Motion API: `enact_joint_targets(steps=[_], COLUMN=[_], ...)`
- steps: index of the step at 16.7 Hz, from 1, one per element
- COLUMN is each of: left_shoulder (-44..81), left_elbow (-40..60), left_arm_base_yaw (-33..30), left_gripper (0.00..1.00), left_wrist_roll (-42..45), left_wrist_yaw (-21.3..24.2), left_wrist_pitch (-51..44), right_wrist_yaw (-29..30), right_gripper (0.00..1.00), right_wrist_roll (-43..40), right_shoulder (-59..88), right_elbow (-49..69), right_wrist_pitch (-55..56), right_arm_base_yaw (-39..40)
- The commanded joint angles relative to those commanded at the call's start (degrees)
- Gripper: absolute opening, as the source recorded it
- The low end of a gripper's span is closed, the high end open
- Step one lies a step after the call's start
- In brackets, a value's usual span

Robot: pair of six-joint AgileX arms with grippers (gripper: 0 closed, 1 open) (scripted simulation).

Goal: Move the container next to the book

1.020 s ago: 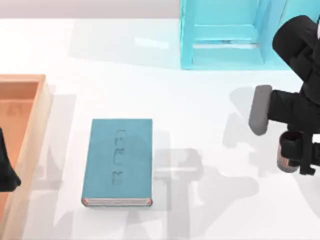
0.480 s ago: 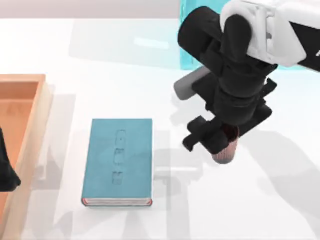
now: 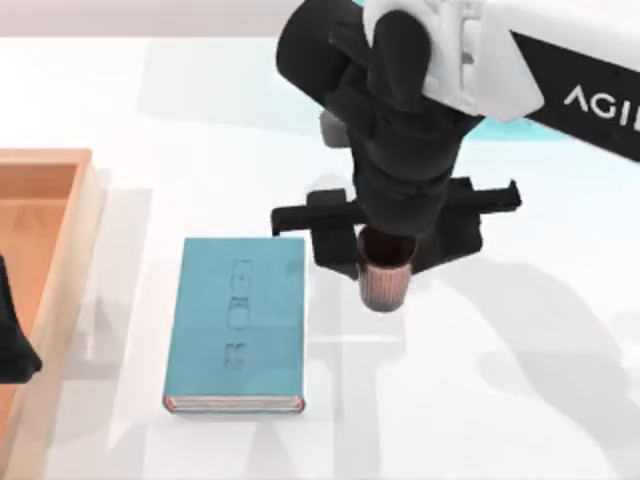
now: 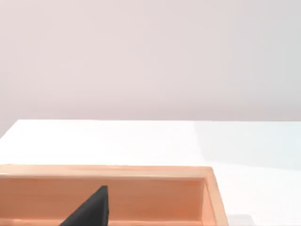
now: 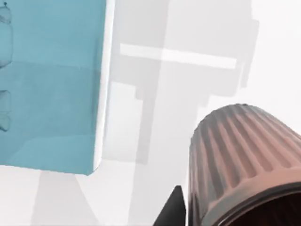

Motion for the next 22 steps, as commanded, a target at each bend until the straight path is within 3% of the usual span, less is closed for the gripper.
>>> enact_joint_targets(steps=[5, 12, 22], left_shoulder=[0.0, 0.0, 0.0], left_elbow=[0.0, 0.0, 0.0], left_arm_base_yaw=[0.0, 0.0, 0.0], left_gripper=[1.0, 1.0, 1.0], left_wrist_roll=[0.0, 0.0, 0.0], left_wrist_yaw=[0.0, 0.0, 0.0], left_wrist_pitch=[0.0, 0.0, 0.0], right_wrist_yaw=[-0.05, -0.14, -0.07], right_gripper=[0.0, 0.0, 0.0], right_wrist_roll=[8.03, 7.88, 7.74], right_shoulder=[0.95, 0.92, 2.82], right_elbow=[2.49, 1.41, -9.46], right_wrist_pitch=[-0.31, 0.74, 13.53], right_arm_base_yaw=[0.49, 0.34, 0.17])
